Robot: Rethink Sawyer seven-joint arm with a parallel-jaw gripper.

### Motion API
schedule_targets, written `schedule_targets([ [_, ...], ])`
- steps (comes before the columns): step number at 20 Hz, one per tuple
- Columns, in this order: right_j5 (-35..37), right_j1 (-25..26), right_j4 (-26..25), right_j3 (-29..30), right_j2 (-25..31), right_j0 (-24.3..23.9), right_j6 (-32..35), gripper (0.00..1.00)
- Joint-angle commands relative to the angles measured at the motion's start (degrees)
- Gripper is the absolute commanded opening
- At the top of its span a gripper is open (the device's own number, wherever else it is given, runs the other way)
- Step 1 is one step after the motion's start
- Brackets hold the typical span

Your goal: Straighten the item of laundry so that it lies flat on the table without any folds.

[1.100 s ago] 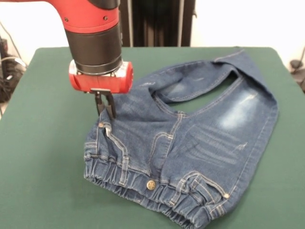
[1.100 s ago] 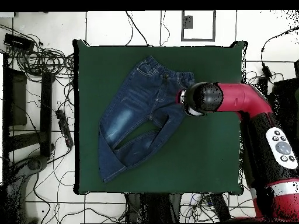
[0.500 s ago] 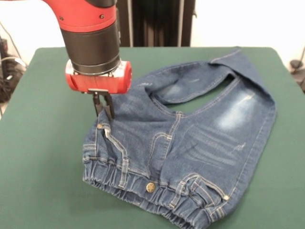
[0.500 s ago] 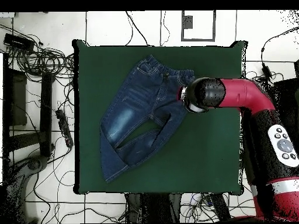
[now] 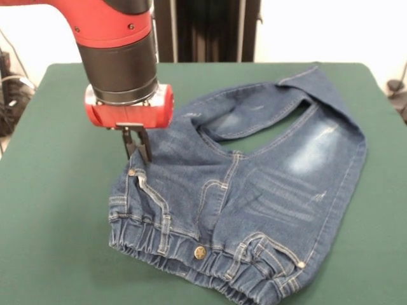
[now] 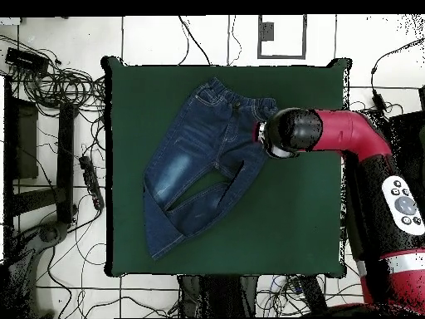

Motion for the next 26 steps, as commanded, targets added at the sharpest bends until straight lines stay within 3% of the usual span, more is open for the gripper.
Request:
schedule_targets([
  [1,4.8,2.5,-0.6,-2.2,4.9,-0.3,-21.2,0.00],
  [26,5.5,4.2,0.8,-2.8,5.2,-2.0,-26.1,0.00],
])
